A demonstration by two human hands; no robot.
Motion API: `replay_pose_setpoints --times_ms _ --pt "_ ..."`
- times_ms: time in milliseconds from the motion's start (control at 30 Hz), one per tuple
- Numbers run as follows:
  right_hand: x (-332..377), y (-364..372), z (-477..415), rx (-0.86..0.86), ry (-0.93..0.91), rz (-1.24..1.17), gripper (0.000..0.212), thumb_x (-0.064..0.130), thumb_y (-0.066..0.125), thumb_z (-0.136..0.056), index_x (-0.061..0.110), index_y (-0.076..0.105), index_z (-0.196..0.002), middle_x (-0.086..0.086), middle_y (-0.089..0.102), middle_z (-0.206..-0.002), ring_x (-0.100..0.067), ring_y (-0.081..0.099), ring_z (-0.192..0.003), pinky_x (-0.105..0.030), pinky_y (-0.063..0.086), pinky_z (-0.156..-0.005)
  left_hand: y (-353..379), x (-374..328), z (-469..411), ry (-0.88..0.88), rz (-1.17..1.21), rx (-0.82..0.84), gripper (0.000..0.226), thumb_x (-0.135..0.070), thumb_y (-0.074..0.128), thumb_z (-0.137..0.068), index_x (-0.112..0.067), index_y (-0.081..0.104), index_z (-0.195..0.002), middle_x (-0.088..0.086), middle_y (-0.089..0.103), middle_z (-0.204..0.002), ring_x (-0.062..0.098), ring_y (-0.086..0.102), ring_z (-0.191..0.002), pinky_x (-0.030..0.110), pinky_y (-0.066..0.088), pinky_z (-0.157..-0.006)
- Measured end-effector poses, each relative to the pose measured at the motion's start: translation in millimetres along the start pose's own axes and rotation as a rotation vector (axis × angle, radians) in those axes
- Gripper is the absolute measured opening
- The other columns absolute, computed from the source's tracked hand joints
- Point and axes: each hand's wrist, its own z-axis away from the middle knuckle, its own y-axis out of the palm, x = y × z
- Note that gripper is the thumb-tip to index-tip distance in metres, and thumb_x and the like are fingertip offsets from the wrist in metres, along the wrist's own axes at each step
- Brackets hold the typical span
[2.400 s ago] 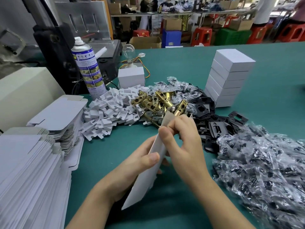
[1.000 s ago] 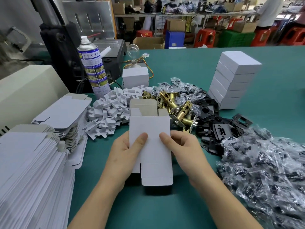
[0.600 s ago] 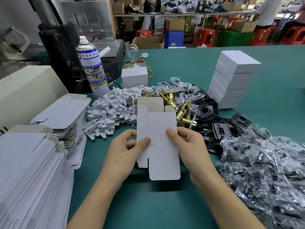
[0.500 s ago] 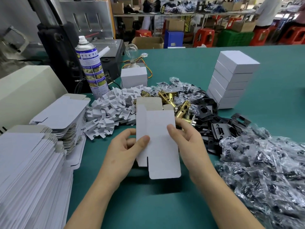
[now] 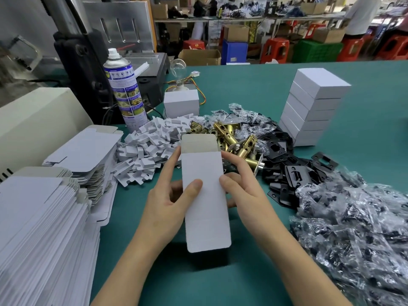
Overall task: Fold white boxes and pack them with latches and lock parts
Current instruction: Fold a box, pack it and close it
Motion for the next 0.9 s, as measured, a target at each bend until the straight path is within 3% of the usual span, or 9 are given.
replay_pose_setpoints --times_ms 100,200,300,433,533,633,767,900 --pt "-0.5 1.4 1.1 0.029 0.009 -0.008 0.047 0.035 0.054 -0.096 0.06 0.048 -0.135 0.003 0.074 -0.1 -0.011 0.072 -0.093 -0.025 0.057 -0.07 -1.8 0.5 0.0 0.008 0.021 0.006 0.071 -0.056 0.07 -0.083 -0.072 0.037 -0.143 -0.007 0.081 -0.105 0.015 0.079 -0.095 0.028 0.064 -0.076" --pt "0.3 0.2 1.3 0.008 -0.007 -0.035 0.046 0.038 0.062 -0.094 0.057 0.051 -0.135 -0.006 0.073 -0.105 -0.019 0.073 -0.1 -0.034 0.06 -0.083 -4.7 0.8 -0.9 0.016 0.012 0.004 0.067 -0.057 0.072 -0.081 -0.068 0.045 -0.141 -0.009 0.078 -0.115 0.015 0.075 -0.105 0.032 0.064 -0.084" --pt "2.1 -1.5 1.6 0.036 0.0 -0.052 0.044 0.032 0.064 -0.093 0.052 0.055 -0.132 -0.008 0.071 -0.11 -0.023 0.071 -0.106 -0.041 0.059 -0.095 -6.4 2.5 -2.5 0.047 -0.015 -0.044 0.058 -0.056 0.072 -0.08 -0.059 0.055 -0.136 -0.008 0.075 -0.113 0.013 0.072 -0.103 0.028 0.062 -0.082" --pt "4.5 -3.5 3.0 0.066 0.02 -0.118 0.039 0.023 0.064 -0.092 0.041 0.061 -0.126 -0.005 0.072 -0.112 -0.027 0.068 -0.112 -0.042 0.057 -0.1 -8.7 4.4 -1.8 0.074 -0.08 -0.043 0.049 -0.054 0.071 -0.085 -0.05 0.059 -0.133 -0.009 0.075 -0.11 0.014 0.071 -0.102 0.023 0.059 -0.082" --pt "6.6 -5.6 2.7 0.037 0.041 -0.139 0.029 0.025 0.066 -0.088 0.035 0.065 -0.116 -0.004 0.073 -0.109 -0.023 0.069 -0.106 -0.041 0.059 -0.094 -7.3 5.5 -1.5 0.055 -0.092 -0.014 0.044 -0.054 0.071 -0.085 -0.05 0.063 -0.128 -0.007 0.075 -0.108 0.016 0.072 -0.101 0.029 0.061 -0.082" --pt "9.5 -5.9 2.2 0.008 0.064 -0.133 0.019 0.029 0.067 -0.087 0.027 0.065 -0.106 -0.002 0.073 -0.1 -0.018 0.071 -0.095 -0.036 0.06 -0.078 -5.5 5.2 -2.1 -0.004 -0.027 0.004 0.039 -0.054 0.072 -0.084 -0.045 0.068 -0.122 -0.002 0.076 -0.104 0.015 0.073 -0.095 0.036 0.061 -0.079" --pt "8.4 -5.0 1.8 0.0 0.066 -0.087 0.009 0.031 0.067 -0.09 0.022 0.064 -0.09 0.001 0.067 -0.085 -0.011 0.067 -0.084 -0.026 0.056 -0.061 -2.8 1.3 -1.1 -0.105 0.089 0.005 0.033 -0.057 0.07 -0.081 -0.04 0.073 -0.11 0.006 0.075 -0.096 0.014 0.07 -0.079 0.034 0.057 -0.063" --pt "7.6 -3.1 1.7 -0.025 0.111 -0.019 0.027 0.028 0.06 -0.104 0.019 0.06 -0.078 0.006 0.061 -0.075 -0.007 0.061 -0.071 -0.018 0.05 -0.06 1.0 0.8 0.5 -0.172 0.086 0.053 0.037 -0.06 0.067 -0.08 -0.031 0.072 -0.103 0.018 0.069 -0.095 0.016 0.061 -0.071 0.037 0.048 -0.06"
